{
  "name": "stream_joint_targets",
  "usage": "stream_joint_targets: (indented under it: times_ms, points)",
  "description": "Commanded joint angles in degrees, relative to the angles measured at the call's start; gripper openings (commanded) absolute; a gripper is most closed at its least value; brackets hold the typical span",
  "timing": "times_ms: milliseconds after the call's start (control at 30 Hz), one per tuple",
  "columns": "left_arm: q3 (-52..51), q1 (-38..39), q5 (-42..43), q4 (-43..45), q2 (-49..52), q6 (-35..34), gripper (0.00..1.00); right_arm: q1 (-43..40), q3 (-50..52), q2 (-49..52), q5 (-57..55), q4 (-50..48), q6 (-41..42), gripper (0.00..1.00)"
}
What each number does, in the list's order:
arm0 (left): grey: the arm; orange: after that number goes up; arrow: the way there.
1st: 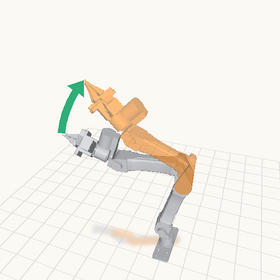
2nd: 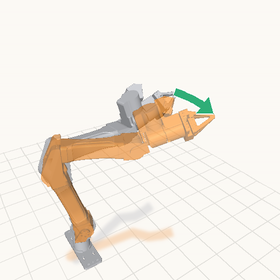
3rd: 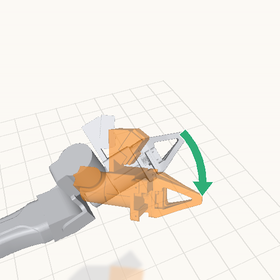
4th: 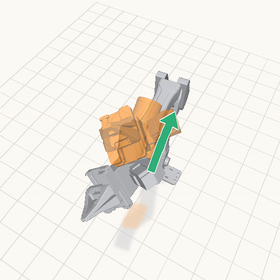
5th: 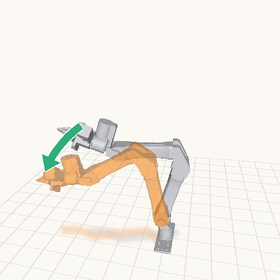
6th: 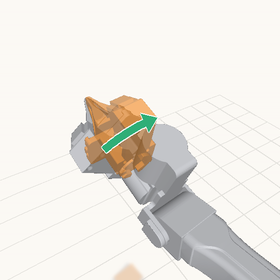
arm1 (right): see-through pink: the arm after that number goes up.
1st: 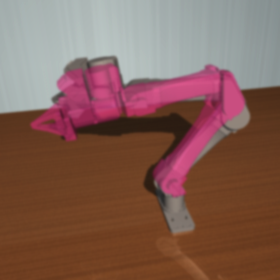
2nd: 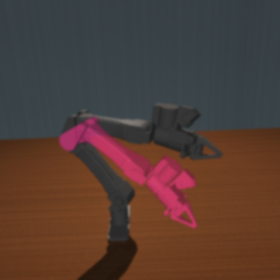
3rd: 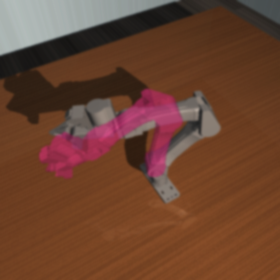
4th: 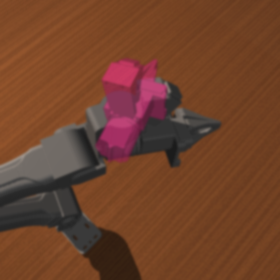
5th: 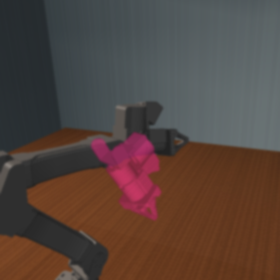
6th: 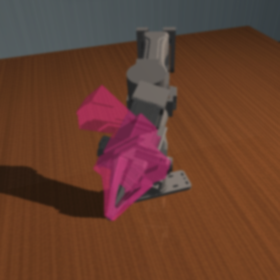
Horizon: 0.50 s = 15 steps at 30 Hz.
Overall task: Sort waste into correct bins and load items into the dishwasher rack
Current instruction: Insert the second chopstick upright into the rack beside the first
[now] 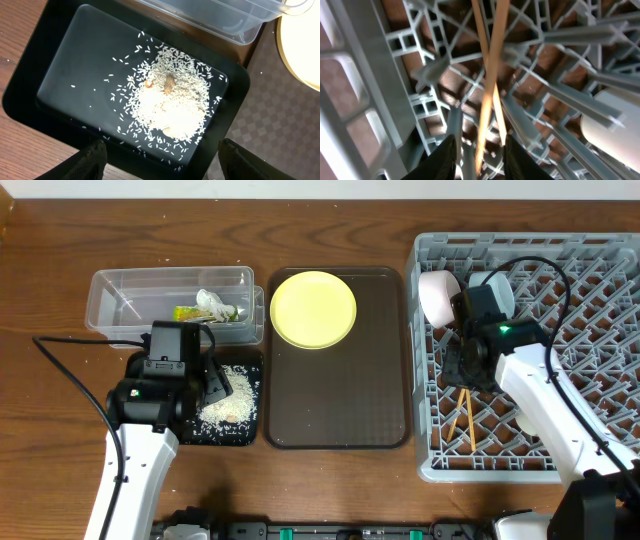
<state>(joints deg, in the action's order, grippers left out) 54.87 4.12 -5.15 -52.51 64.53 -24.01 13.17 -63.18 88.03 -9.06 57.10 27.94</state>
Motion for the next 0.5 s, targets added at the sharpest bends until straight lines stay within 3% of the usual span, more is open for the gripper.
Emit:
stream_joint_targets:
  times_ms: [0, 467]
  points:
    - [-0.28, -0.35, -1.36, -0.17, 0.20, -0.31, 0.74, -0.50, 2.43, 0.15, -1.05, -1.31, 3.19, 0.30]
    - [-0.28, -0.35, -1.36, -0.17, 0.20, -0.31, 0.74, -0.52, 7.04, 0.15, -3.17, -8.00, 7.19, 0.37]
